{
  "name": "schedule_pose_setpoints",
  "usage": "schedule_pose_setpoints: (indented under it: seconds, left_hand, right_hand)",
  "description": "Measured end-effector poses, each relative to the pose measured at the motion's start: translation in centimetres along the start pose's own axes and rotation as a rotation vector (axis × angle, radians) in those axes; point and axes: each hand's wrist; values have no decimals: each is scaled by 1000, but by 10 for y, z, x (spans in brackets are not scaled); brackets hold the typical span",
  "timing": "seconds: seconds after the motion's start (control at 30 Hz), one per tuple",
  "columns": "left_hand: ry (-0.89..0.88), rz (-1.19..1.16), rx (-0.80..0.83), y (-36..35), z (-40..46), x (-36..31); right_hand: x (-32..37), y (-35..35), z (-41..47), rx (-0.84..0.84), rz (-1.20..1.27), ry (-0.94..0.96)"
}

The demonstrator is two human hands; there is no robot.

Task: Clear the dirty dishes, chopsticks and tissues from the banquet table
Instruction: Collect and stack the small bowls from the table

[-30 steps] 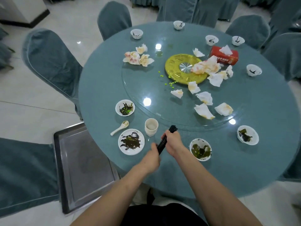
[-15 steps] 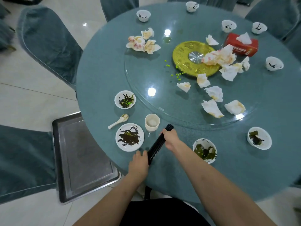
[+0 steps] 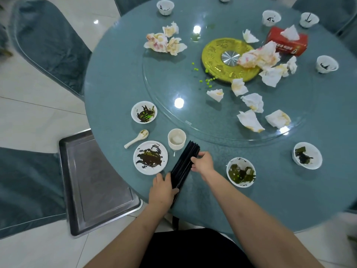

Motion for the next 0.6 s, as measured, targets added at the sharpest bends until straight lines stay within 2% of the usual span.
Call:
schedule_pose_setpoints:
  seconds: [0.23,0.43,0.6]
  left_hand:
    - [-7,109,-32,-6,-4,-4]
    - [3,68,-51,-4,-3,-8]
    - [27,71,-165,2,-8,-26]
  right_hand:
    - [-12,11,-10,21,117,-11]
    - [-13,30,-29,67,223,48]
    - [-12,51,-50,52,277,100]
Point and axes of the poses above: each hand's wrist, its own z-axis towards the middle knuckle, its own y-axis out of the back of the hand, x = y × z, and after that the axes turned 12 degrees about z, right-handed
